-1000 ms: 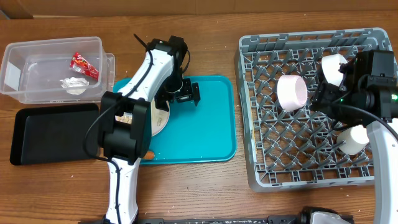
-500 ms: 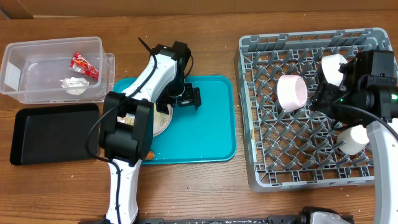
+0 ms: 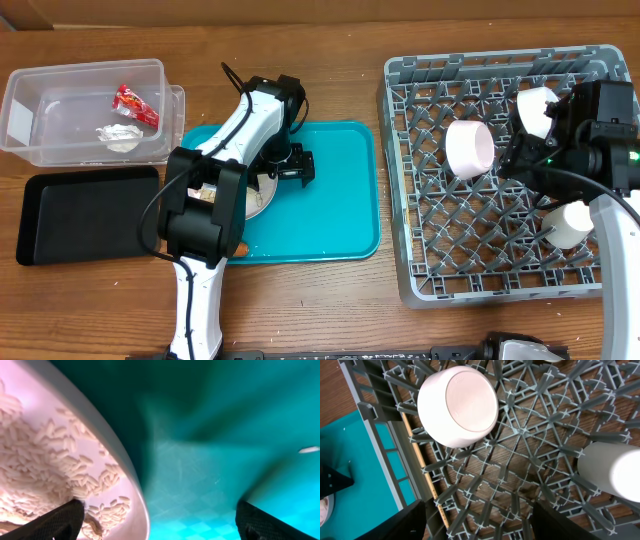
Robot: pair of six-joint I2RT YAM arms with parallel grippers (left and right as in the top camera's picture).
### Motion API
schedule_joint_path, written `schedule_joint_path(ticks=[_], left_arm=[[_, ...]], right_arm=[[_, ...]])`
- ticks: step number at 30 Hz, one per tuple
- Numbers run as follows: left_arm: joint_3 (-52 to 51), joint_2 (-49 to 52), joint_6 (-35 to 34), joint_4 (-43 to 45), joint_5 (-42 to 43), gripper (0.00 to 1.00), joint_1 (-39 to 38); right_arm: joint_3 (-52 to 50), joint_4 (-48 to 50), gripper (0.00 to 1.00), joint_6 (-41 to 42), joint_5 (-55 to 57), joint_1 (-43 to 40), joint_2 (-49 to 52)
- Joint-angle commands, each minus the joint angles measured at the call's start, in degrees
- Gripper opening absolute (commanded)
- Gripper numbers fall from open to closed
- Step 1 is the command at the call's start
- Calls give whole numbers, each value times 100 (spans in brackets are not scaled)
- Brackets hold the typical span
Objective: Sort waste into correct bins and load items into the dishwasher
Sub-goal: 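Hold the plate rim with the left gripper and lift the plate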
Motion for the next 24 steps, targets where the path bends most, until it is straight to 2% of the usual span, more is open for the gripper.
schedule_joint_path(ticks=[1, 8, 17, 24], left_arm=[[-190, 236, 66, 264, -219, 98, -22], [-190, 236, 63, 354, 186, 99, -24], [-190, 236, 63, 280, 184, 99, -33], [-155, 221, 68, 168, 184, 94, -31]], right_arm=[[-9, 17, 70, 24, -52, -9, -13], [-9, 17, 70, 24, -52, -9, -13], [-9, 17, 70, 24, -52, -9, -13], [-9, 24, 70, 24, -52, -11, -13]])
